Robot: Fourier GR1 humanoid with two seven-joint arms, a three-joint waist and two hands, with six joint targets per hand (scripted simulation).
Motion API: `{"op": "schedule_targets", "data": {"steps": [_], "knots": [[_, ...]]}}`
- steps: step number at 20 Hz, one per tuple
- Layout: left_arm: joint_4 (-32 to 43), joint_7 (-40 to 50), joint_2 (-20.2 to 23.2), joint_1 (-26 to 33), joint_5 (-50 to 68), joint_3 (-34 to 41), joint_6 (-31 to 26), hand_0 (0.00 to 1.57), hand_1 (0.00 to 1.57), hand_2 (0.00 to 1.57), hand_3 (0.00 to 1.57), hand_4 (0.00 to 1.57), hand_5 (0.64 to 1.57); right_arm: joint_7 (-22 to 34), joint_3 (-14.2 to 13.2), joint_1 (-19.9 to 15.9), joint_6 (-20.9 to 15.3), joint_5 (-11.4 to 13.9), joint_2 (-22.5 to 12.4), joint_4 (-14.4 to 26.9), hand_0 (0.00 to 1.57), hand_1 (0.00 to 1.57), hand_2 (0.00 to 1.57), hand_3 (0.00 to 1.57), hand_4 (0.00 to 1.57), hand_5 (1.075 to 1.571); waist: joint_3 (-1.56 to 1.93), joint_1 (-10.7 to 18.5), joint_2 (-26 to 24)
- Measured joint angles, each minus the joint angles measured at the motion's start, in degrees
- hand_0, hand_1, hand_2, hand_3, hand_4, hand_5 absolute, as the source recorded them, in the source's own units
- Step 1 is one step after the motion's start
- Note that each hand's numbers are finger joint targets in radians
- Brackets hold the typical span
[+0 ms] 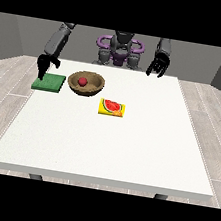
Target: Pick the cup and pour the ball into the bowl, then pick the bowl and place it on the pad
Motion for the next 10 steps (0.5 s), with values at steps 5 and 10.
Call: {"op": "schedule_targets", "data": {"steps": [5, 10], "knots": [[-0.93, -14.35, -0.33, 6.57, 15.21, 6.58, 4.81, 1.18, 1.18, 1.07, 0.72, 1.41, 1.564, -0.64, -2.60, -0.76, -0.32, -2.61, -1.10, -1.05, 0.00, 0.00, 0.42, 0.24, 0.68, 1.550, -0.01, 4.16, 7.20], [0.90, -25.23, -0.44, 6.42, 30.71, 12.89, -0.53, 0.00, 0.00, 0.00, 0.00, 0.00, 0.977, -0.71, -4.18, -2.41, 0.03, -4.88, -1.29, -3.14, 0.00, 0.00, 0.30, 0.00, 0.11, 1.533, -0.29, 5.72, 13.21]]}}
